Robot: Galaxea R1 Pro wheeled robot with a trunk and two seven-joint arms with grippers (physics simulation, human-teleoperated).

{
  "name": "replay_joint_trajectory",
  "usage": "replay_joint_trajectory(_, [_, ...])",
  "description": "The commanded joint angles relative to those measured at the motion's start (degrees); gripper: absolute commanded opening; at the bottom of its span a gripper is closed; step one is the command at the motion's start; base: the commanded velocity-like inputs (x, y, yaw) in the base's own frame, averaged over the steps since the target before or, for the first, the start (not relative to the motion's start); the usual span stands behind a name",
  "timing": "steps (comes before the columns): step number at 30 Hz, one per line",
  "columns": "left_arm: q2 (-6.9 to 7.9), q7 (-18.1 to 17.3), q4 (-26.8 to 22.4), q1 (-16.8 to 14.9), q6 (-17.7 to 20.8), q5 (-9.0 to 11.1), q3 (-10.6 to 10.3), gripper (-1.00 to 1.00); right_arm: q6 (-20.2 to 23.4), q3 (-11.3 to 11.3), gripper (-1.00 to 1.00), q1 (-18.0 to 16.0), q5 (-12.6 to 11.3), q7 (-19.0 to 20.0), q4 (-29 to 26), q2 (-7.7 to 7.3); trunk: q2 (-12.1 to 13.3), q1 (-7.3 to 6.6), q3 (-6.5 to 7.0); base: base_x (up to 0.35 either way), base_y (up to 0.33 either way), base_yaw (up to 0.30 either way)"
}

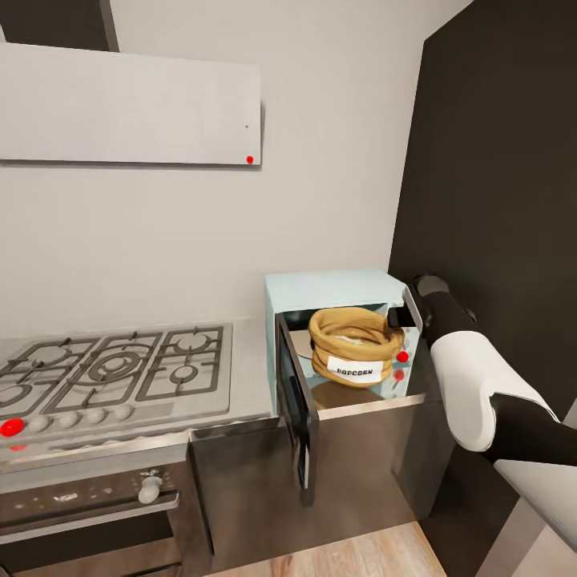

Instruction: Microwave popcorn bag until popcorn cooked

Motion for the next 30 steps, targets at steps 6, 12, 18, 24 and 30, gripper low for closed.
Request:
replay_joint_trajectory(6, [-0.02,0.1,0.0,0.0,-0.2,0.2,0.1,1.00,0.2,-0.2,-1.00,-0.1,0.3,0.0,-0.1,0.01,0.0,0.00,-0.06,0.000,0.000,0.000])
replay_joint_trajectory(12, [-0.02,0.1,0.0,0.0,-0.2,0.1,0.1,1.00,0.2,-0.2,-1.00,-0.1,0.2,0.0,0.0,0.08,0.0,0.00,-0.06,0.081,0.000,0.000])
replay_joint_trajectory(18, [-0.02,0.1,0.0,0.0,-0.2,0.1,0.1,1.00,0.2,-0.2,-1.00,-0.1,0.1,-0.1,0.0,0.10,0.0,0.00,-0.06,0.138,0.000,0.000])
replay_joint_trajectory(24, [-0.02,0.1,0.0,0.0,-0.2,0.2,0.1,1.00,0.2,-0.2,-1.00,-0.1,0.1,-0.1,0.0,0.10,0.0,0.00,-0.06,0.033,0.000,0.000])
replay_joint_trajectory(30, [-0.02,0.1,0.0,0.0,-0.2,0.1,0.1,1.00,0.2,-0.2,-1.00,-0.1,0.1,0.0,0.1,0.12,0.0,0.00,-0.06,0.098,0.009,0.000])
